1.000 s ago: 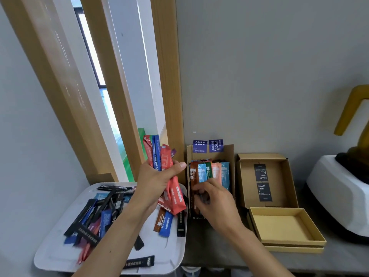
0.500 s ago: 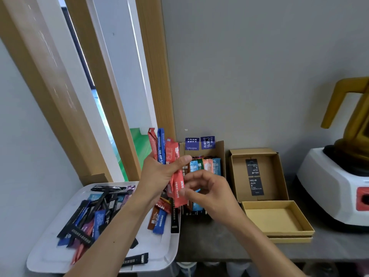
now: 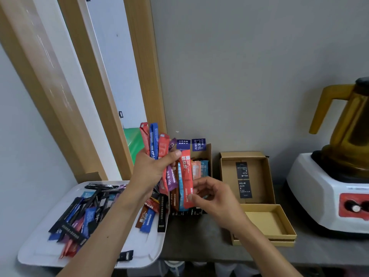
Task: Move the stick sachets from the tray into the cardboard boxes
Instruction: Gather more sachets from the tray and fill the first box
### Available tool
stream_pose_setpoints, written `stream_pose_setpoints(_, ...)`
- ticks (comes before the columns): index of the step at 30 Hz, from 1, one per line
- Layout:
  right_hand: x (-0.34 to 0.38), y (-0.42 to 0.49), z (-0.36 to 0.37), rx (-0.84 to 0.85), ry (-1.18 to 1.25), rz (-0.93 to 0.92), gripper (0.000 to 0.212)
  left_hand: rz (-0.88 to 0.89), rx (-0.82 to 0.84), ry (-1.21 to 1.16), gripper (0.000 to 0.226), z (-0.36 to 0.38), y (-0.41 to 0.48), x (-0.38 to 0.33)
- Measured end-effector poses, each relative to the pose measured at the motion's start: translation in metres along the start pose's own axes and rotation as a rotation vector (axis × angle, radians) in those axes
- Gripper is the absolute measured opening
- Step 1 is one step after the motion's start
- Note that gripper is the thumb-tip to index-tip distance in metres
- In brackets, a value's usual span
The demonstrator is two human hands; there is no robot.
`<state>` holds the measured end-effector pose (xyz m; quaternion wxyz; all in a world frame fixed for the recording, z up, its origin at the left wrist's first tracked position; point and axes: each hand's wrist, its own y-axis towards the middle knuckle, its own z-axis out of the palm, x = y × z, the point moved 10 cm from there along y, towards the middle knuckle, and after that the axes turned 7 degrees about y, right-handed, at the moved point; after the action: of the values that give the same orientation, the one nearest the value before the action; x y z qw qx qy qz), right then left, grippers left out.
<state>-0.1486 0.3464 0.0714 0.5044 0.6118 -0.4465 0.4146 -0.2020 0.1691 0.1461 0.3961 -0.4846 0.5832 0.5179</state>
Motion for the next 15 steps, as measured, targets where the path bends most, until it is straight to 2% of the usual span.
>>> stream_pose_setpoints(3, -0.015, 0.001, -0.012, -0.076, -0.338, 0.005, 0.017, 0.048, -0.074, 0.217, 0.021, 0.000, 0.003, -0.002)
stream_pose_setpoints(5, -0.026, -0.001, -0.015, -0.097, -0.562, 0.015, 0.019, 0.070, -0.147, 0.255, 0.021, -0.004, 0.005, -0.006)
stream_pose_setpoints(11, -0.039, -0.007, -0.020, -0.234, -0.459, 0.068, 0.026, 0.056, -0.195, 0.195, 0.019, 0.000, 0.006, -0.014)
stream_pose_setpoints(13, -0.032, -0.002, -0.016, -0.224, -0.528, 0.058, 0.023, -0.002, -0.177, 0.137, 0.021, 0.004, 0.001, -0.003)
stream_pose_setpoints(15, -0.019, 0.002, -0.008, -0.203, -0.708, -0.004, 0.024, -0.040, -0.177, 0.113, 0.023, 0.006, -0.003, 0.006)
